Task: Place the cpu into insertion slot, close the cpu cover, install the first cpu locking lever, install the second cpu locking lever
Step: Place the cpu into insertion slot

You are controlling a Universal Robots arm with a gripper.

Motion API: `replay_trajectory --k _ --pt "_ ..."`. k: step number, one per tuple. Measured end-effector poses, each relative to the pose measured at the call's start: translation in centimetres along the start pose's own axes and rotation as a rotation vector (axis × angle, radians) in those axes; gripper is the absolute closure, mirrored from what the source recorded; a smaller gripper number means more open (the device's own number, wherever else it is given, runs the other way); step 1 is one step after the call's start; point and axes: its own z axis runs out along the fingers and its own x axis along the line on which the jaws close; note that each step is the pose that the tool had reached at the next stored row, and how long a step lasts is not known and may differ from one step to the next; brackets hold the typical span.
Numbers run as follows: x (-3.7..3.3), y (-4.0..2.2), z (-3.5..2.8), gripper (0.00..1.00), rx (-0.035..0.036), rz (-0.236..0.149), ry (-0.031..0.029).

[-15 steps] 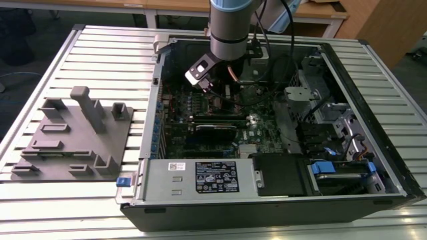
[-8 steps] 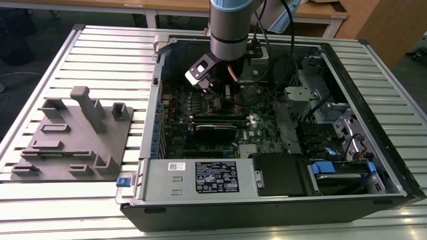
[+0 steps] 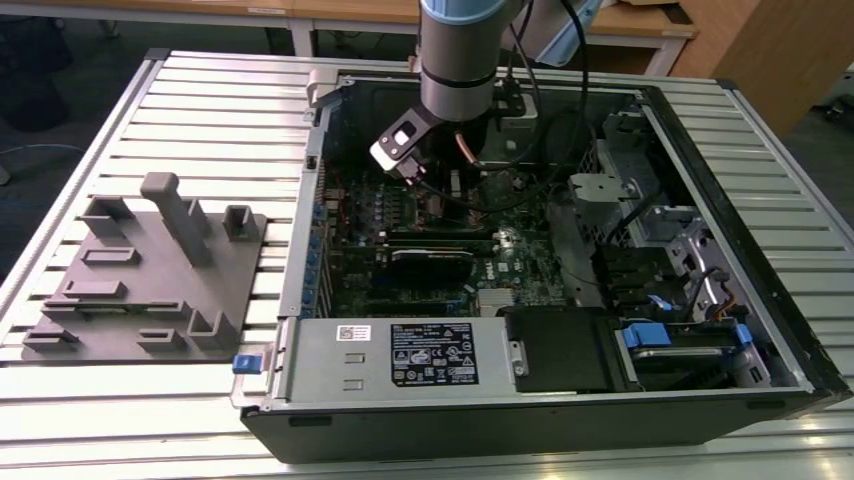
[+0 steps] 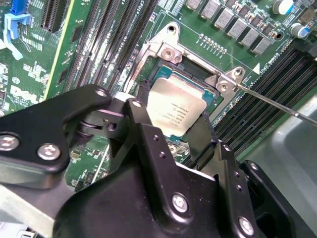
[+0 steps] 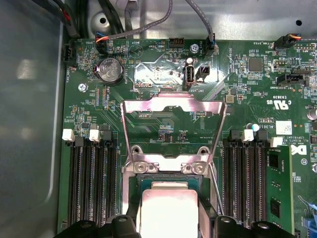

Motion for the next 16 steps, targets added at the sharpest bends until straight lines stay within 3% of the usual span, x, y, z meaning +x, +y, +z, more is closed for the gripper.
replay_trajectory --k 1,2,9,16 --pt "0.0 0.0 0.0 0.45 0.0 0.0 0.0" --pt "0.0 0.0 0.0 0.39 0.0001 0.0 -0.0002" --pt "-0.01 0.0 -0.03 0.39 0.0005 0.0 -0.0008" --pt "0.0 0.04 -0.72 0.39 0.0005 0.0 -0.0008"
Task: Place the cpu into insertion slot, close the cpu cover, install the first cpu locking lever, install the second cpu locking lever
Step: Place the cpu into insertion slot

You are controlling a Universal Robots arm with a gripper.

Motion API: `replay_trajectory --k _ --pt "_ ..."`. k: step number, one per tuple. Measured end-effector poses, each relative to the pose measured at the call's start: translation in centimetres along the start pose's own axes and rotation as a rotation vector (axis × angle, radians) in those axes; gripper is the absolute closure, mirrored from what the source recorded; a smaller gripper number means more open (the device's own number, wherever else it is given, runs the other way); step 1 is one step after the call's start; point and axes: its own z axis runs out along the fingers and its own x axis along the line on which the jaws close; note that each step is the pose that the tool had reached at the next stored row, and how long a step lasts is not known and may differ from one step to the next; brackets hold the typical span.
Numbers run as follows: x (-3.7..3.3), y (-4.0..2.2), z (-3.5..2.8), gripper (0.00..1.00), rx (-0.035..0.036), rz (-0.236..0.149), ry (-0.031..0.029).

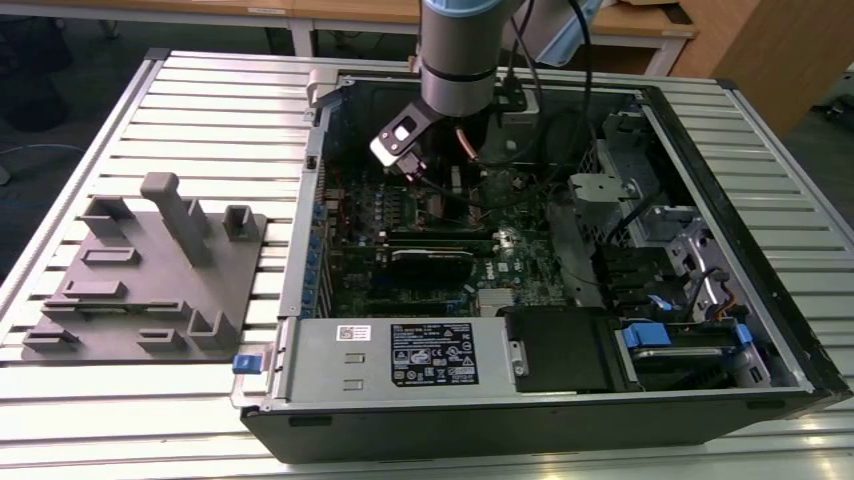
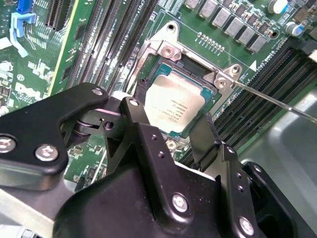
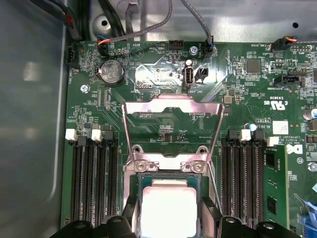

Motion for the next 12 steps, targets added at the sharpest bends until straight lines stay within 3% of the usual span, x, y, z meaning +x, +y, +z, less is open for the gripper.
replay_trajectory --k 6,11,12 --pt "0.03 0.07 -1.02 0.39 -0.0002 0.0 0.0003" --pt "0.03 0.07 -1.11 0.4 0.0 0.0 0.0" --pt "0.02 0.07 -1.11 0.47 0.0 0.0 0.0001"
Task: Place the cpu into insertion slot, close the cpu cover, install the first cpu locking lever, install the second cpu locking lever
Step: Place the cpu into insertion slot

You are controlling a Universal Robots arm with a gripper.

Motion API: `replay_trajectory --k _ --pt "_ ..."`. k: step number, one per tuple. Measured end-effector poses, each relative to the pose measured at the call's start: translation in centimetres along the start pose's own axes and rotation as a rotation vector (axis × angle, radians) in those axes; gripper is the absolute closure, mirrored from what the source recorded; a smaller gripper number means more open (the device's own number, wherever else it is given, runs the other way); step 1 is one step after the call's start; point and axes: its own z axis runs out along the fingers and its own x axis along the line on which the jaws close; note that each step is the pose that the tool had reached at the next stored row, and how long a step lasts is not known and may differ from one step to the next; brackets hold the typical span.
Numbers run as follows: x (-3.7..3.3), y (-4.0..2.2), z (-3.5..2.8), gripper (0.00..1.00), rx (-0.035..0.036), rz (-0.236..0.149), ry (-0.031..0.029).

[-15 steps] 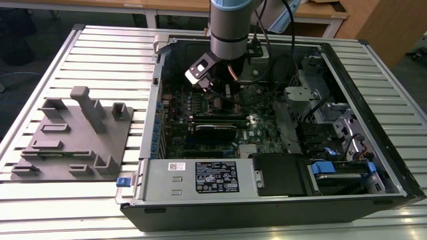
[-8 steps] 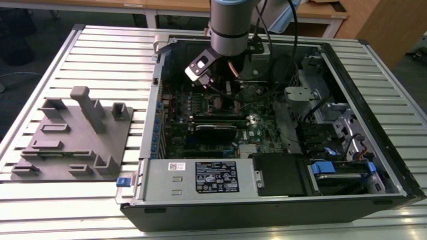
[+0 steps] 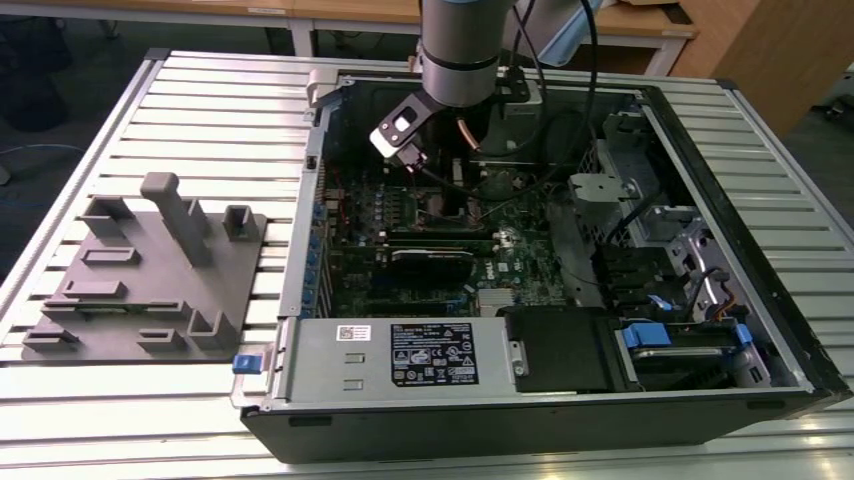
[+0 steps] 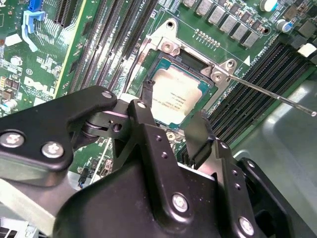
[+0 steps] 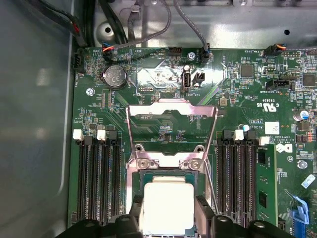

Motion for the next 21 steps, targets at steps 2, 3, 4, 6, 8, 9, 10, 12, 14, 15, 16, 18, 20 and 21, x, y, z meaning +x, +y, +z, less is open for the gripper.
replay_trajectory --k 2,3,4,6,8,9,10,12,14,15,16,18,20,21 --pt "0.0 0.0 -0.01 0.47 0.0 0.0 -0.0001" --pt "0.0 0.0 -0.01 0.47 0.0 0.0 0.0" --pt "0.0 0.0 -0.01 0.47 0.0 0.0 -0.0001" --pt "0.0 0.0 -0.02 0.47 0.0 0.0 0.0" --pt "0.0 0.0 -0.02 0.47 0.0 0.0 0.0" --pt "0.0 0.0 -0.03 0.47 0.0 0.0 0.0" --pt "0.0 0.0 -0.03 0.47 0.0 0.0 0.0" --pt "0.0 0.0 -0.03 0.47 0.0 0.0 -0.0001" --pt "0.0 0.0 -0.04 0.47 0.0 0.0 -0.0001" --pt "0.0 0.0 -0.04 0.49 0.0 0.0 -0.0001" --pt "0.0 0.0 -0.04 0.55 0.0 0.0 0.0" --pt "0.0 0.0 -0.05 0.62 0.0 0.0 0.0" --pt "0.0 0.0 -0.06 0.73 0.0 0.0 0.0" --pt "0.0 0.0 -0.06 0.73 0.0 0.0 0.0"
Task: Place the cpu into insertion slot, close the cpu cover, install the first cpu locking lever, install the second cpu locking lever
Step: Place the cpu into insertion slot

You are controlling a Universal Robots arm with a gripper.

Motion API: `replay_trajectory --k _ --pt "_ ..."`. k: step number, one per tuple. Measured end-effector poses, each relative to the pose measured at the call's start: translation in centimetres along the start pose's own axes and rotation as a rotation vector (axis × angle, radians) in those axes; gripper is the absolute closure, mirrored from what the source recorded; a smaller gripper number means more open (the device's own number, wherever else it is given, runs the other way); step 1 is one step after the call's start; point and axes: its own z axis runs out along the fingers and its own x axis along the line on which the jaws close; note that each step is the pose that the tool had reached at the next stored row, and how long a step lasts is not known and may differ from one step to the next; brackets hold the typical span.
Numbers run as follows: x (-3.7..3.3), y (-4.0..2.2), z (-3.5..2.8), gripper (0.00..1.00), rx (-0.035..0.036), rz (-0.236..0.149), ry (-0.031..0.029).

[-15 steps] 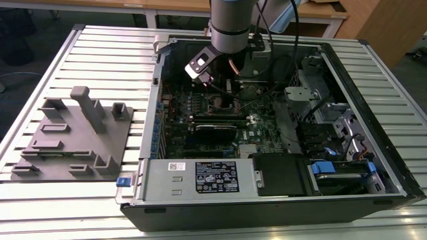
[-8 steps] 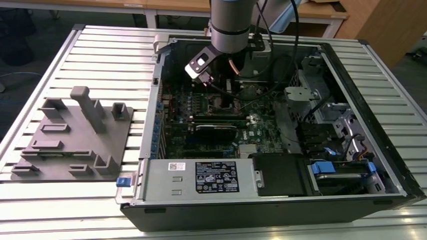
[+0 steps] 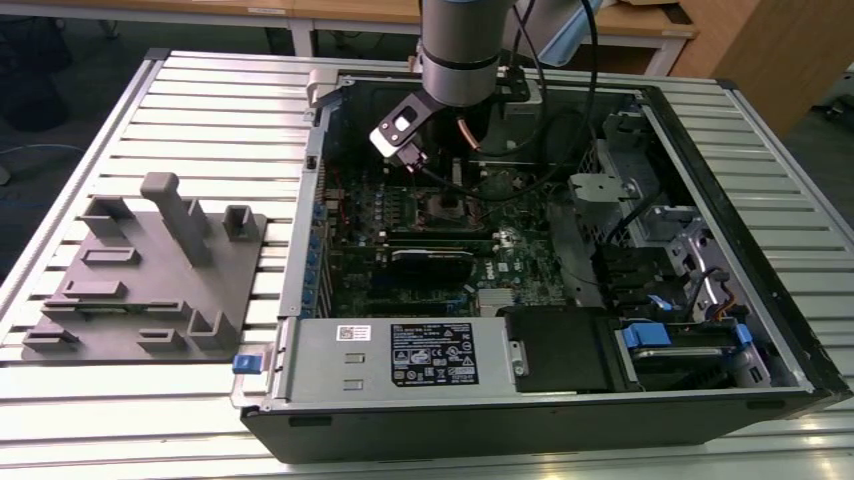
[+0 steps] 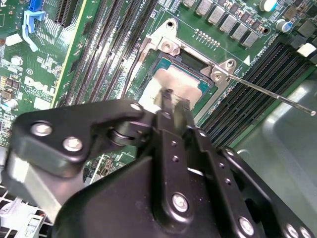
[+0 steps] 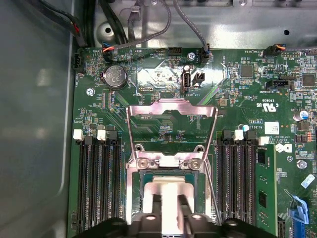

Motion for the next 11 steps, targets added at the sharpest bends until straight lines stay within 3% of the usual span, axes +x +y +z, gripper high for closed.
replay_trajectory --k 2,4,11 --pt "0.0 0.0 -0.01 0.85 0.0 0.0 0.0" --pt "0.0 0.0 -0.01 0.89 0.0 0.0 0.0" --pt "0.0 0.0 -0.03 0.89 0.0 0.0 -0.0001"
